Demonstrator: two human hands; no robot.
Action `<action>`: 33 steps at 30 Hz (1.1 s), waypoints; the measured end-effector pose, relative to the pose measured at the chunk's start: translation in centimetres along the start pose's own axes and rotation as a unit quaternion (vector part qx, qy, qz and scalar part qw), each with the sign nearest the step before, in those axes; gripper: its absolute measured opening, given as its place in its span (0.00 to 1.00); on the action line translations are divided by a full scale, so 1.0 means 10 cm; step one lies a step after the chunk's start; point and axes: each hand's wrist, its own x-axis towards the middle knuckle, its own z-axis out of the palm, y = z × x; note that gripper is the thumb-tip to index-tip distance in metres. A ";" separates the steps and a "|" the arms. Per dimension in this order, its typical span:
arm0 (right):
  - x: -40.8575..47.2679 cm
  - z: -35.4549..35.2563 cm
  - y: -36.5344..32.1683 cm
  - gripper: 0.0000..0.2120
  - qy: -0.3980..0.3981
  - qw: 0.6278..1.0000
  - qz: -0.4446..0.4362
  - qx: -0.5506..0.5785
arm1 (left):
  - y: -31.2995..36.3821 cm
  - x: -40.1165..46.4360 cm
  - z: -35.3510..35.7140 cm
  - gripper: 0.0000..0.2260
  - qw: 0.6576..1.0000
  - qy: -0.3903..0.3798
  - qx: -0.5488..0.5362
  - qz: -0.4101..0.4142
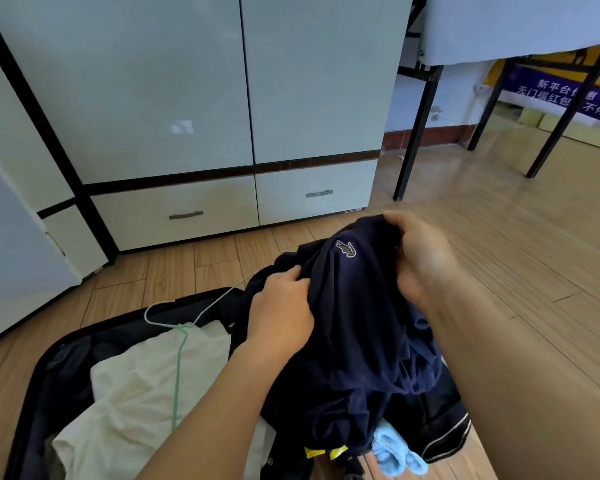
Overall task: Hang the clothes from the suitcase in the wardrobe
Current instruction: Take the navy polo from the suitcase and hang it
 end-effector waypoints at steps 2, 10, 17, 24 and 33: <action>0.03 -0.06 -0.16 0.06 0.025 0.990 -0.055 0.130 | 0.01 0.07 -0.09 0.23 0.988 0.119 -0.101 0.023; 0.38 -0.85 -0.58 0.13 0.214 0.966 -0.104 0.096 | -0.63 0.24 -0.58 0.17 0.891 0.398 -0.188 -0.109; 0.39 -0.95 0.36 0.25 0.237 0.776 -0.090 -0.577 | -0.76 0.00 -0.11 0.18 0.957 0.000 -0.004 -0.289; 0.28 -0.49 1.13 0.34 -0.108 0.638 -0.106 -0.755 | -0.09 -0.12 0.24 0.32 0.972 -0.165 -0.127 -0.110; 0.22 -0.26 0.29 0.10 0.113 0.796 -0.357 -0.476 | 0.27 0.07 -0.13 0.07 0.977 0.082 -0.194 -0.012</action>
